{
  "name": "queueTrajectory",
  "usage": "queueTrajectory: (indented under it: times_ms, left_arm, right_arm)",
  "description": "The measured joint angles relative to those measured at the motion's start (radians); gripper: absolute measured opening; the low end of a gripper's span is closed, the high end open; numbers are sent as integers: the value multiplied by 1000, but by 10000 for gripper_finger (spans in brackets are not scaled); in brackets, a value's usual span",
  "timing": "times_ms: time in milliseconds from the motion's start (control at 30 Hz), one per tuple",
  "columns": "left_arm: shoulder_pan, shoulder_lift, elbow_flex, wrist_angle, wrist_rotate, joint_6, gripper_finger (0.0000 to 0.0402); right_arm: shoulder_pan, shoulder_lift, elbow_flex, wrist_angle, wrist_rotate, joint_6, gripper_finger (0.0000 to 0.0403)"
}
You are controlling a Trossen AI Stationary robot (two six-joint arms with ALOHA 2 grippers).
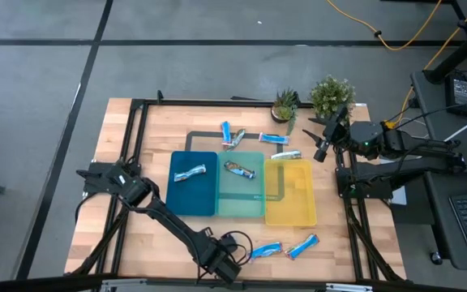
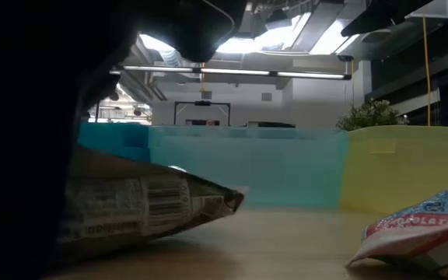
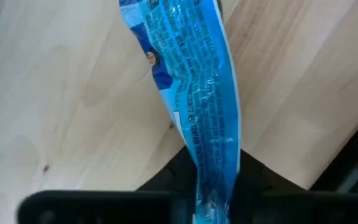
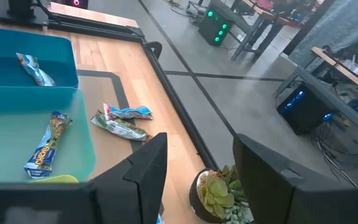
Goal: Pick and place Granola Bars by type
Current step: Put the blue granola bar into the green bin
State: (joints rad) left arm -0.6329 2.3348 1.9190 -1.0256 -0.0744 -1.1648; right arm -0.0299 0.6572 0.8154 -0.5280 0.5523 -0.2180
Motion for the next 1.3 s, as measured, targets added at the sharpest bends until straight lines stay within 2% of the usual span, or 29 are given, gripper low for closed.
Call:
queueTrajectory:
  times_ms: [133,367,633,867,1067,1300]
  left_arm:
    - [-1,-28,15,-8,15,0,25]
    - [-1,-77,40,-56,-24,0,41]
    - [-1,-111,40,-82,-66,-1,24]
    - [13,-158,40,-81,-75,38,31]
    - [59,-264,40,-83,-167,107,22]
    - [136,-414,40,-86,-329,281,26]
  right_arm:
    - [0,0,0,-2,1,0,186]
    - [0,0,0,-7,-3,0,186]
    - [0,0,0,-6,-4,0,186]
    - [0,0,0,-6,-5,0,186]
    - [0,0,0,-6,-5,0,186]
    - [0,2,0,-6,-5,0,186]
